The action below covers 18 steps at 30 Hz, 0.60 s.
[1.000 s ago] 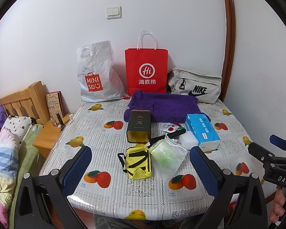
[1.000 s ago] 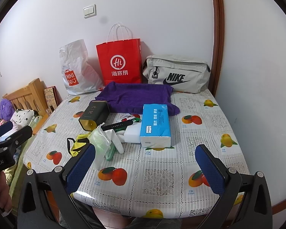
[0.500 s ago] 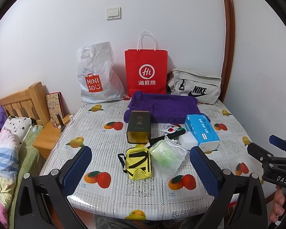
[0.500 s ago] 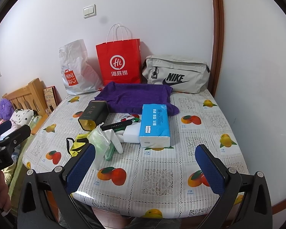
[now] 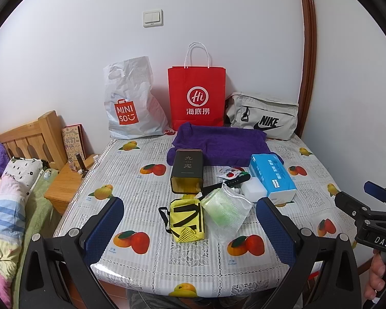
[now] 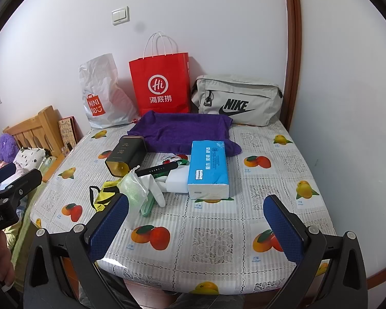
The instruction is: Organize soft objects
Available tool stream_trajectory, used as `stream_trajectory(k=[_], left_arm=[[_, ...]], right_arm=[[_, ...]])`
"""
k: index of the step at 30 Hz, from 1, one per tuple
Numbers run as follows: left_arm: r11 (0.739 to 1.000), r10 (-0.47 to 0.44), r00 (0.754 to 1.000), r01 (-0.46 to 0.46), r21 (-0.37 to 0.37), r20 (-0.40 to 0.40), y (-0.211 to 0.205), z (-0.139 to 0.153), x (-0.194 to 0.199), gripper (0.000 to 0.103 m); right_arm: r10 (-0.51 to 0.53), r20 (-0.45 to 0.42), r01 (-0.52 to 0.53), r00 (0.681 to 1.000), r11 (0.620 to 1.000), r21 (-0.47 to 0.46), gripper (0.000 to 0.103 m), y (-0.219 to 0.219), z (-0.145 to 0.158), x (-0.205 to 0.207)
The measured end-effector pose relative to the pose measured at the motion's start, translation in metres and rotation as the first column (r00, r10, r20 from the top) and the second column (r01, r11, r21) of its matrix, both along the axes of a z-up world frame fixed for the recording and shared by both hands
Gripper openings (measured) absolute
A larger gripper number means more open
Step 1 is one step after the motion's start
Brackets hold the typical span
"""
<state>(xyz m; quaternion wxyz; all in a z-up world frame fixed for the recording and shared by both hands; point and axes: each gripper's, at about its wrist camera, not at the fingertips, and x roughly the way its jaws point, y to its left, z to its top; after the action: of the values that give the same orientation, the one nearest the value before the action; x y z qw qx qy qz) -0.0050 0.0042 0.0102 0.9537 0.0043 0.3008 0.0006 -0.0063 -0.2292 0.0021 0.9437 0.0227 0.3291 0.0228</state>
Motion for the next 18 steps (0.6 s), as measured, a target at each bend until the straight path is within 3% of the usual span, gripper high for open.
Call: stream_trajectory(k=[10,15,18], left_arm=[[1.0,-0.012,1.0,0.011,-0.017,-0.014,0.007,-0.003,0.007,0.103],[0.997,-0.009,0.999,0.007,-0.071,-0.04,0.022,-0.014,0.016,0.103],[0.998,0.01,1.0,-0.012,-0.065,-0.028,0.027,-0.023,0.019,0.103]], right_arm=[[0.006,0.017,-0.006,1.0,1.0,-0.003,0.103,0.002,-0.003,-0.001],[0.03,0.05,-0.03,0.998,1.0,-0.005,0.103,0.002,-0.004,-0.002],[0.029,0.05,-0.029,0.998,1.0,0.011,0.103,0.0,-0.008,0.0]])
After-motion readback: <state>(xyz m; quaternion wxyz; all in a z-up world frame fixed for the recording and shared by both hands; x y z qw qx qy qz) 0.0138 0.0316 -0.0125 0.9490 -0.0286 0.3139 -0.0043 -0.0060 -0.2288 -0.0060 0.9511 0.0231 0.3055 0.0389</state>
